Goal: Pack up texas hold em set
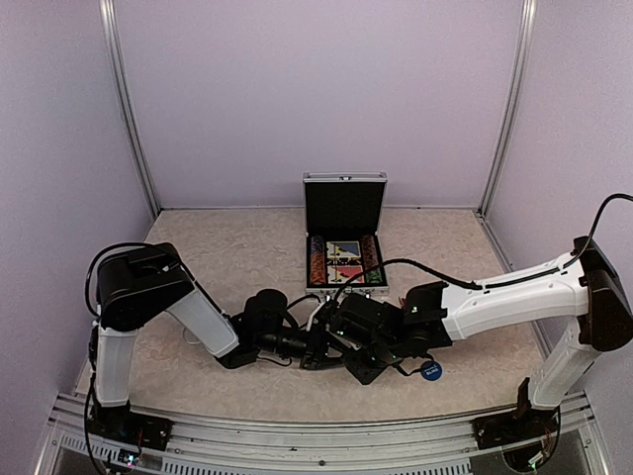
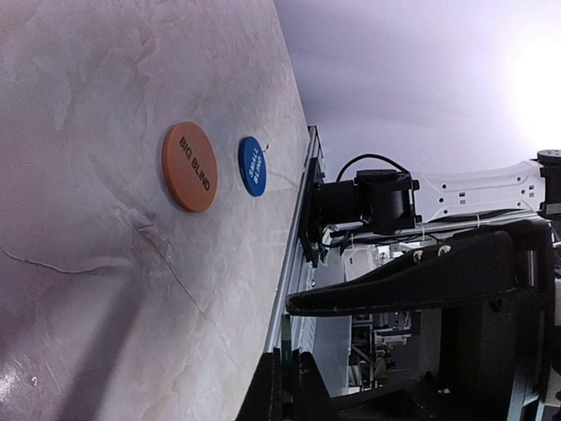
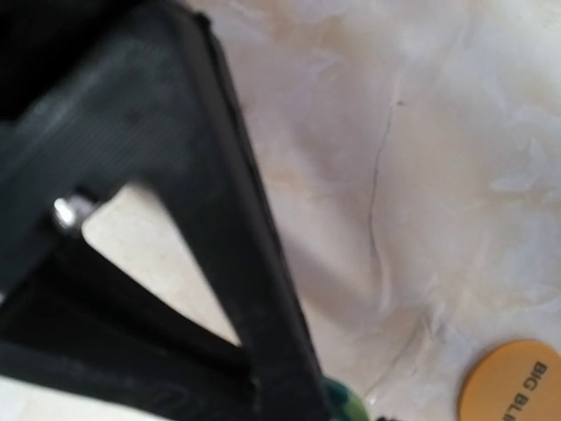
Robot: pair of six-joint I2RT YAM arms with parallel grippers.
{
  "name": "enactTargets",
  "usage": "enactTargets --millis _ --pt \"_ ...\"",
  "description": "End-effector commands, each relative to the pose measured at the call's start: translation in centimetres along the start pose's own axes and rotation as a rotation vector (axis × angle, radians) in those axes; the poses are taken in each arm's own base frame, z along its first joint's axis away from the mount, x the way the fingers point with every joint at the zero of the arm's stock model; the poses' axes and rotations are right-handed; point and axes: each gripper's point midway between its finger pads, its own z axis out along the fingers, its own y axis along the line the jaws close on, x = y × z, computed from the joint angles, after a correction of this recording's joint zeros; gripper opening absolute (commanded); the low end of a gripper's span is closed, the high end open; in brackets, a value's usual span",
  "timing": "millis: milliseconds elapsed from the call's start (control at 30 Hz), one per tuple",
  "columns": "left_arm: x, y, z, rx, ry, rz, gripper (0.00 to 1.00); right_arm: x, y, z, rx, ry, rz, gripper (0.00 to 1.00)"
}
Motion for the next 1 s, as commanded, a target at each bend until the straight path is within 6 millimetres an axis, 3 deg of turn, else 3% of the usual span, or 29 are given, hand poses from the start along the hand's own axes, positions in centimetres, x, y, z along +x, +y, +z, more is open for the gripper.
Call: enactTargets --millis 0,133,233,433,600,833,967 --pt "-0.5 -1.8 0.3 0.051 0.001 0.06 0.0 -1.3 -0.1 -1.6 0.011 -0.054 0.001 0.5" --pt "-1.6 -2.5 0.5 0.03 0.007 0.133 0.0 -1.6 -0.5 -3.3 -0.004 -0.095 0.013 0.82" --pt "-4.0 -4.3 0.7 -0.013 -0.004 0.258 0.0 -1.9 -1.3 -5.5 -0.029 -0.143 0.04 0.98" --pt "-10.1 -8.2 1.2 -0.123 0.001 0.546 0.0 -1.7 -4.5 -9.3 -0.077 -0.237 0.154 1.0" --pt "-15.6 -9.5 0.9 -0.248 -0.019 0.745 0.0 -0.7 -7.9 -10.4 -0.047 -0.269 0.262 1.0" --pt "-19.8 -7.0 2.1 -0.472 0.08 1.033 0.0 1.2 -9.2 -9.7 0.009 -0.232 0.308 1.0" --pt "-21.7 -5.2 2.8 -0.57 0.126 1.169 0.0 1.6 -10.6 -10.8 0.03 -0.274 0.366 1.0"
